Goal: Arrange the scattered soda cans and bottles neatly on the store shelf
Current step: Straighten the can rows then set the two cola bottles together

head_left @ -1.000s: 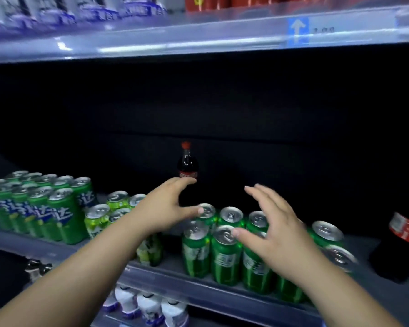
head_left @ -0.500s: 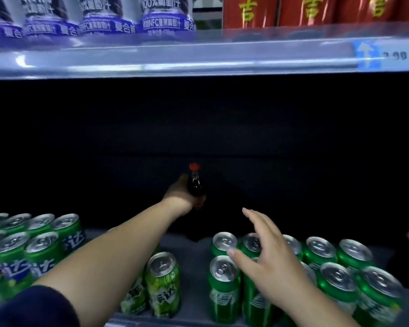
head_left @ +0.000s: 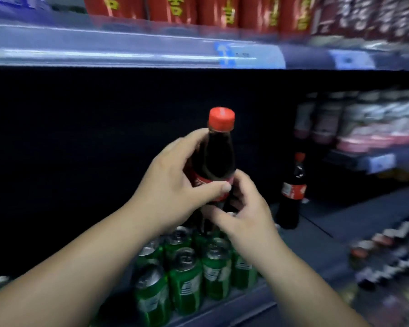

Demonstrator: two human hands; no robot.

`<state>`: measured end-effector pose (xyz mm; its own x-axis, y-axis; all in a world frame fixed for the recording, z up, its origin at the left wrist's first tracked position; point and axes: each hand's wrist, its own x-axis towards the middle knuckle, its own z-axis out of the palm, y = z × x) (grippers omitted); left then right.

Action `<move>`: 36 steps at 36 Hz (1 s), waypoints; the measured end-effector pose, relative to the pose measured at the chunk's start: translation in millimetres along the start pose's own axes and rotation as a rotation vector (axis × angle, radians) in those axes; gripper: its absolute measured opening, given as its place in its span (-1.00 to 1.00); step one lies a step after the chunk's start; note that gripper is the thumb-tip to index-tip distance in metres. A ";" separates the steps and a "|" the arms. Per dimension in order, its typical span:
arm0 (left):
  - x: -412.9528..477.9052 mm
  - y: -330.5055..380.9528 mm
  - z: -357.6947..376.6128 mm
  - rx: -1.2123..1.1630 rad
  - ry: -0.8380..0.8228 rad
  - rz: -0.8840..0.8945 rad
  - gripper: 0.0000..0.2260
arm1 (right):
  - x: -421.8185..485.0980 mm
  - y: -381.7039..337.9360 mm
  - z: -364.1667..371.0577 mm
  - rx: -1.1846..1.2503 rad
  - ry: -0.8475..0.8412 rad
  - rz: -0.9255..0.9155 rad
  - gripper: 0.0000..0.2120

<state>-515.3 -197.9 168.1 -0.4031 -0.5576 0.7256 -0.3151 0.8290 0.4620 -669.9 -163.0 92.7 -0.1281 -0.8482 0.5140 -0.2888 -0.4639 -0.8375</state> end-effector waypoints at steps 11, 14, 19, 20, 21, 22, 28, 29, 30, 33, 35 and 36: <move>31.0 47.2 153.3 -0.534 -0.134 -0.395 -0.30 | -32.8 39.7 -155.9 0.014 0.180 0.103 -0.49; 37.6 52.4 207.7 -0.667 -0.030 -0.573 -0.56 | -35.7 61.8 -199.2 -0.035 0.216 0.120 -0.51; 42.9 26.3 299.1 -0.528 0.119 -0.803 -0.32 | -33.0 94.5 -257.4 -0.090 0.186 0.147 -0.47; 43.3 18.4 314.8 -0.493 0.123 -0.838 -0.27 | -31.2 99.6 -266.2 -0.084 0.173 0.150 -0.47; 43.6 9.8 328.3 -0.460 0.128 -0.876 -0.22 | -29.1 104.7 -273.9 -0.078 0.161 0.153 -0.47; 43.8 1.2 340.1 -0.431 0.137 -0.900 -0.16 | -26.9 109.5 -280.8 -0.073 0.146 0.153 -0.46; 43.9 -39.8 381.8 -0.370 0.201 -0.976 -0.12 | -18.3 141.4 -309.1 -0.052 0.046 0.222 -0.41; 43.9 -43.4 384.4 -0.357 0.199 -0.973 -0.20 | -17.5 146.8 -311.9 -0.039 0.033 0.234 -0.39; 43.8 -46.0 385.7 -0.332 0.190 -0.970 -0.30 | -16.8 151.1 -314.2 -0.020 0.018 0.245 -0.38; 43.2 -51.8 386.9 -0.246 0.178 -0.966 -0.54 | -14.1 161.5 -318.3 0.034 -0.029 0.257 -0.39; 41.5 -51.6 384.7 -0.181 0.153 -0.948 -0.59 | -11.6 169.8 -319.0 0.065 -0.039 0.263 -0.42; 39.0 -49.9 383.3 -0.160 0.140 -0.939 -0.60 | -10.4 174.0 -318.3 0.070 -0.038 0.270 -0.42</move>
<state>-844.6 -277.4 -22.1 0.0633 -0.9952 0.0740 -0.3316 0.0490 0.9421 -1020.8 -153.5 0.7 -0.1550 -0.9518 0.2647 -0.1823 -0.2358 -0.9546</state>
